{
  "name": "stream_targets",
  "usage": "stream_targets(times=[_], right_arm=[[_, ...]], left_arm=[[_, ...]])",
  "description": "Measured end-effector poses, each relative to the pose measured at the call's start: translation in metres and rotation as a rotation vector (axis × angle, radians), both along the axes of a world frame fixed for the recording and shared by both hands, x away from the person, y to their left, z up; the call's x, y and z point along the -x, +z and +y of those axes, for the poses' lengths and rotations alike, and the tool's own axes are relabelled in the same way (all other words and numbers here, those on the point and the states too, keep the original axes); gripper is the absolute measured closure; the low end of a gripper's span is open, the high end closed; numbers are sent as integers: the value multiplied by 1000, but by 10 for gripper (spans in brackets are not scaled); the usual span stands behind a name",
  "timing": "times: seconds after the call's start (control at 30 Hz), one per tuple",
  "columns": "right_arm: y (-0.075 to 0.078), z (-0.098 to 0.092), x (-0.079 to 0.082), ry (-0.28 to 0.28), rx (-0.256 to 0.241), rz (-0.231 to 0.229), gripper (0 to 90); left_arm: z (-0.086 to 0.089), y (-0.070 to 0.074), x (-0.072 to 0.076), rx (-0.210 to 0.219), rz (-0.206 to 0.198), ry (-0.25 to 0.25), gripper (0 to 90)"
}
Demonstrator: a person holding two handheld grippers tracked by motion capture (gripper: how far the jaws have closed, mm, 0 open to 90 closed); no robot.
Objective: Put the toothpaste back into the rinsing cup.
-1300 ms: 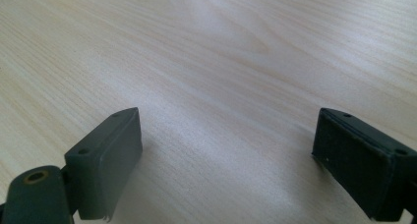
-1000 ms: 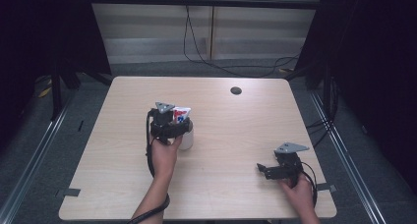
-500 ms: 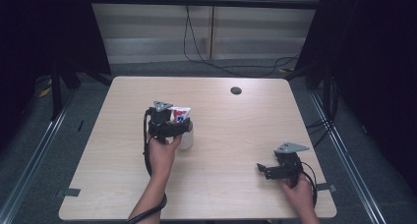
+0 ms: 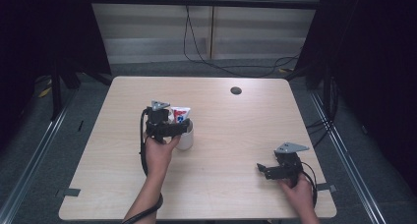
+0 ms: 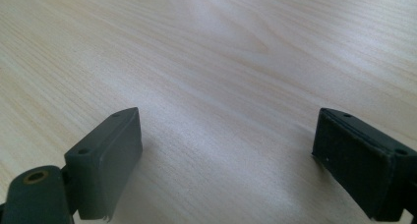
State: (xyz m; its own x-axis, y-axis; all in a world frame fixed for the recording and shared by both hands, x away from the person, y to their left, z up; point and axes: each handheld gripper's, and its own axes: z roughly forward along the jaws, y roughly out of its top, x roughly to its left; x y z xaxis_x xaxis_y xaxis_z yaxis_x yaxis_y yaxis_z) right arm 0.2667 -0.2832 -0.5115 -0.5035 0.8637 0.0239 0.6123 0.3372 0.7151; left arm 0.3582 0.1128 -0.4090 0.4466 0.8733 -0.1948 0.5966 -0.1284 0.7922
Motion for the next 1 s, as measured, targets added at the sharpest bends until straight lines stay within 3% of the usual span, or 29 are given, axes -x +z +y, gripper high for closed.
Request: stream_targets(times=[1.0], right_arm=[[0, 0, 0, -1, 0, 1, 107]], left_arm=[[13, 3, 8, -24, -9, -26, 163]])
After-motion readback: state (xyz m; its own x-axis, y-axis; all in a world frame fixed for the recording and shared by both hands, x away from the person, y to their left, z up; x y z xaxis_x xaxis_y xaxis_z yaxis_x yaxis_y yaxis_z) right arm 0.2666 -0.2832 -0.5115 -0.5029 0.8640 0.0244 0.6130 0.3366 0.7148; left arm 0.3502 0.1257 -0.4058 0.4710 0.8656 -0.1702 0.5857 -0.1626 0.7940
